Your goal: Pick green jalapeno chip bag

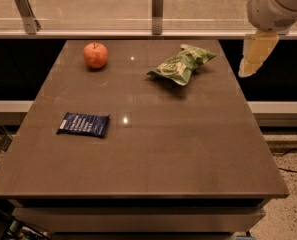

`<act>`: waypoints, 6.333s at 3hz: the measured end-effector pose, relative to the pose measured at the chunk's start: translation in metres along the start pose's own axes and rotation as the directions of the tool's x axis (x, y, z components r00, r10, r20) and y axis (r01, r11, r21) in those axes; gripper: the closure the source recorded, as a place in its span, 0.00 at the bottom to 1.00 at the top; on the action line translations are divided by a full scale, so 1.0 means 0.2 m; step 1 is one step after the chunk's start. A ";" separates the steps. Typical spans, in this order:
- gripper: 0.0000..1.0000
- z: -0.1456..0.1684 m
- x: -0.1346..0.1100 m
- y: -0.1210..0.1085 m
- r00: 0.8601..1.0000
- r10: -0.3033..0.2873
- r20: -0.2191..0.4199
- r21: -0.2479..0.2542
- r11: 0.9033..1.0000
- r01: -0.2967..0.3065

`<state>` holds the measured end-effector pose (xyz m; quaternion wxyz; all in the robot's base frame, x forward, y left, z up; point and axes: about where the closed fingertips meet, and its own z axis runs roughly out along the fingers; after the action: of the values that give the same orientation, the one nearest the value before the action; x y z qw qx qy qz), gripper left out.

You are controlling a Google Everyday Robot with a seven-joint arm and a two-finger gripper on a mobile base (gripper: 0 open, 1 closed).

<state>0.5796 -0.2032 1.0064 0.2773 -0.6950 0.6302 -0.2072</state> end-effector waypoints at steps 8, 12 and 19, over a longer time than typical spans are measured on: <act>0.00 0.74 0.06 -0.18 0.898 -0.407 0.165 -0.106 0.898 0.426; 0.00 0.98 -0.12 0.01 0.820 -0.467 0.330 -0.235 0.801 0.551; 1.00 1.03 -0.23 0.06 0.769 -0.510 0.385 -0.244 0.748 0.617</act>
Offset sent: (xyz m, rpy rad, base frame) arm 0.0343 -0.0182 -0.0251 -0.0788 0.0184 0.0175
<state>0.6960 -0.1331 0.8455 0.1604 -0.9149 0.3658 -0.0585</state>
